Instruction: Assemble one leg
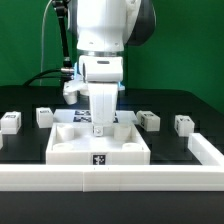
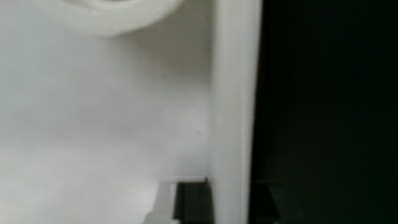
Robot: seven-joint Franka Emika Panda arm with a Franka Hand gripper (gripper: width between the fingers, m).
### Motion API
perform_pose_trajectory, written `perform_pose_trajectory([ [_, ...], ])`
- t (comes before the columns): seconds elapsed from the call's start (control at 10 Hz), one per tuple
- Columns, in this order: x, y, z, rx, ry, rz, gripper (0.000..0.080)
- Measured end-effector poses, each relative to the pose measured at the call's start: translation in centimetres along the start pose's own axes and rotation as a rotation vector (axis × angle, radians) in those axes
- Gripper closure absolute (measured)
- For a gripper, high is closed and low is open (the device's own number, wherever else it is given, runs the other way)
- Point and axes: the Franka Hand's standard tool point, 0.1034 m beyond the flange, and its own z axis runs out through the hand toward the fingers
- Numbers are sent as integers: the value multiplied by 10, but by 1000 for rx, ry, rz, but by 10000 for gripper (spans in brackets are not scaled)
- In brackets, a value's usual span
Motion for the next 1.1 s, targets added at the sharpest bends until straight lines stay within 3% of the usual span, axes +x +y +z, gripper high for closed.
perform_pose_trajectory([
  [0.3, 5, 1, 0, 0, 1, 17, 741],
  [0.6, 47, 19, -1, 11, -2, -31, 741],
  [0.8, 63, 31, -2, 18, -7, -30, 741],
  [1.1, 84, 43, -2, 3, 3, 21, 741],
])
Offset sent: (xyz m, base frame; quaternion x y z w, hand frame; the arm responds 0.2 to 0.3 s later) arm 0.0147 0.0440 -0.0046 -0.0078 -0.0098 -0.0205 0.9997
